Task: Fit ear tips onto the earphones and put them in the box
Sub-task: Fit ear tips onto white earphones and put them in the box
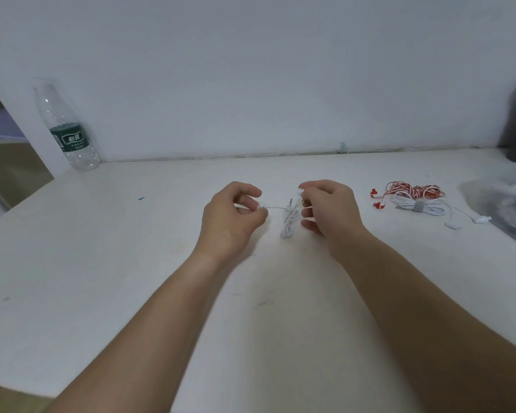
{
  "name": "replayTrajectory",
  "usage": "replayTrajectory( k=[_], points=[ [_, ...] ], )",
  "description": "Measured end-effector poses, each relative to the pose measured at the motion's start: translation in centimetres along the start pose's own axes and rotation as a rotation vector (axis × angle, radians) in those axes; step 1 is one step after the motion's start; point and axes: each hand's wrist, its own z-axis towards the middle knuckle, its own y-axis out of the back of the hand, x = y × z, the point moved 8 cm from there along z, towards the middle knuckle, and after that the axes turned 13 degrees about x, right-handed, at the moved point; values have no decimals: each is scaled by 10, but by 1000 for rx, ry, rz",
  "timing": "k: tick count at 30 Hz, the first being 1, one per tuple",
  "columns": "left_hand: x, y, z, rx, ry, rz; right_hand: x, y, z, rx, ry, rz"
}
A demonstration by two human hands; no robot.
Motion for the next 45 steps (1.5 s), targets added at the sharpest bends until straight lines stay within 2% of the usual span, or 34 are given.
replayTrajectory(
  k=[3,5,8,10,12,17,20,25,30,36,42,45],
  points=[
    [0,2,-1,-20,18,-3,8,3,3,-44,72,-375],
    [0,2,-2,-22,32,-15,20,-1,0,-82,191,-624],
    [3,3,-2,-19,59,-67,37,-25,-13,46,455,-676],
    [3,4,-1,-24,48,-99,37,-44,-21,210,538,-674],
    [4,7,0,-25,39,-150,32,-55,-24,302,584,-668],
    [7,6,-2,11,52,-348,23,-48,-14,355,432,-517],
    [3,4,-4,68,59,-374,22,-47,-12,367,427,-480],
    [-6,29,-10,105,81,-57,20,-43,-12,335,391,-463],
    [-7,41,-18,297,195,342,21,-55,-23,401,405,-472],
    [3,33,-34,311,273,610,18,-58,-29,411,386,-508],
    [2,24,-33,382,269,635,19,-54,-30,399,375,-435],
    [-6,28,-25,289,214,465,17,-49,-26,373,341,-367]
  ],
)
